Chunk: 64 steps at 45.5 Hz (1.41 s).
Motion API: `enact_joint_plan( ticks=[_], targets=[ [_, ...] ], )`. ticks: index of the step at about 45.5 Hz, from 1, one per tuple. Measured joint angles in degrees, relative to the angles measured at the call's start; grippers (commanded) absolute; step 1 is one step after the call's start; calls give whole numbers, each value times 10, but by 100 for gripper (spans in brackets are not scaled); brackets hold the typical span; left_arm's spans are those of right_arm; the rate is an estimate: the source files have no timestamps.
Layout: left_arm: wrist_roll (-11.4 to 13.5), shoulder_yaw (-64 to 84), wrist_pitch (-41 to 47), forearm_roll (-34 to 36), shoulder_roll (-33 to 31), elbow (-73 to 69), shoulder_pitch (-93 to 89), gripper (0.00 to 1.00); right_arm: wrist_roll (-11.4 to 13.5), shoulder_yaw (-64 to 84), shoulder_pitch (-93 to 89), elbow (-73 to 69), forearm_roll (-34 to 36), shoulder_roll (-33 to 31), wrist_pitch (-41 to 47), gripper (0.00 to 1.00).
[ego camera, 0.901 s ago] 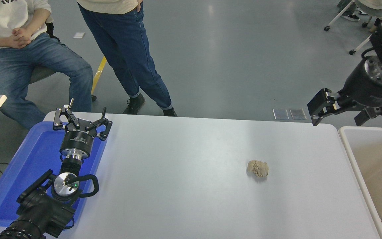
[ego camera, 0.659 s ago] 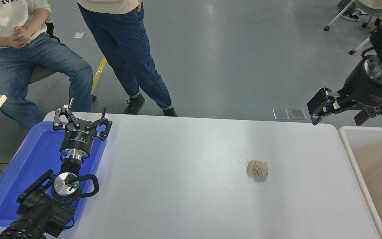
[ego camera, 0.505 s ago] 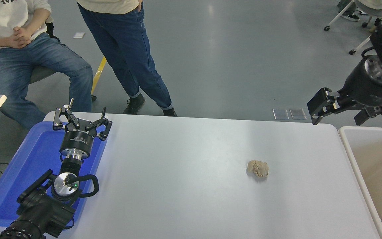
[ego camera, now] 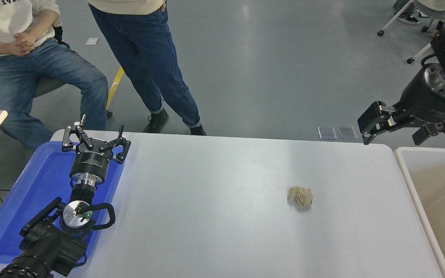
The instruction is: Pick up paper ball place in dustbin
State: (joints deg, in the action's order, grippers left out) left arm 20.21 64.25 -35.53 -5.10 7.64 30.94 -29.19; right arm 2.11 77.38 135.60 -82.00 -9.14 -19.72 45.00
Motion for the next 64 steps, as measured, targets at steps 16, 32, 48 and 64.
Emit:
enact_joint_plan(
  ticks=[16, 32, 48, 64],
  targets=[
    [0, 0, 0, 0, 0, 0, 0, 100, 0, -4, 3, 0, 0, 2, 0, 100],
    [0, 0, 0, -1, 0, 0, 0, 100, 0, -10, 1, 0, 2, 3, 0, 100],
    [0, 0, 0, -1, 0, 0, 0, 100, 0, -21, -4, 2, 3, 4, 0, 100],
    [0, 0, 0, -1, 0, 0, 0, 100, 0, -57, -57, 13, 4, 20, -8, 100]
  ],
)
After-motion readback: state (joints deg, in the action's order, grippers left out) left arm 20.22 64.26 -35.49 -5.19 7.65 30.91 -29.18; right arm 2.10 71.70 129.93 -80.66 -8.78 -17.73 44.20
